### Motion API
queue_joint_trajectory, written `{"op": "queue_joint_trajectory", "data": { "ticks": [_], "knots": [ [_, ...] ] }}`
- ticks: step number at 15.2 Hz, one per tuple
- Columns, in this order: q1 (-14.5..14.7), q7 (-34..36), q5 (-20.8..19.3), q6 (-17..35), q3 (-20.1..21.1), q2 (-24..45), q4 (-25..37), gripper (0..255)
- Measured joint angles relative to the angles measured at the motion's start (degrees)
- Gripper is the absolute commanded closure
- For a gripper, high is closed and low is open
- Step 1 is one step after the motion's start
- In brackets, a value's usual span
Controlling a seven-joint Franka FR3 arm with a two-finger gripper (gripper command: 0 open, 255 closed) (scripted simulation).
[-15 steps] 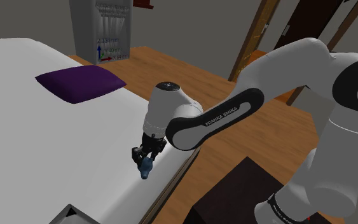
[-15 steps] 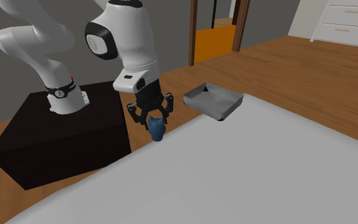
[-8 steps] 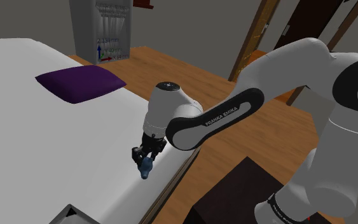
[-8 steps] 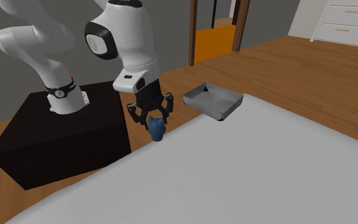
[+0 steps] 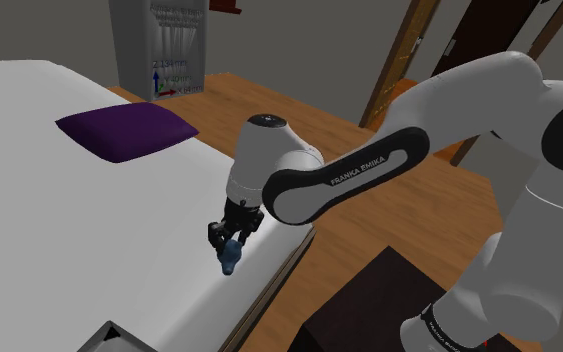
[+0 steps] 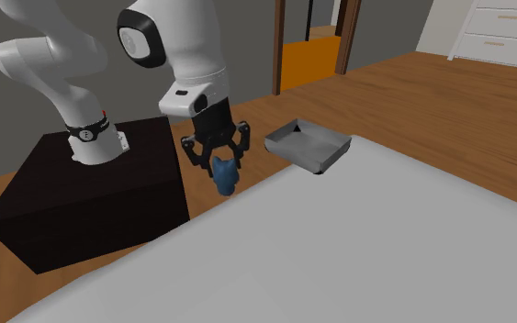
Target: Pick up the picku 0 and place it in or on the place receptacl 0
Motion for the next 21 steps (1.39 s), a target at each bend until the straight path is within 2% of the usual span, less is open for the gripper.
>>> {"op": "queue_joint_trajectory", "data": {
  "ticks": [16, 21],
  "knots": [
    [-1.11, -2.35, 4.13, -11.43, 0.91, -6.84, 5.31, 255],
    [2.29, 4.01, 1.76, -12.87, 2.93, -4.11, 9.33, 255]
  ]
}}
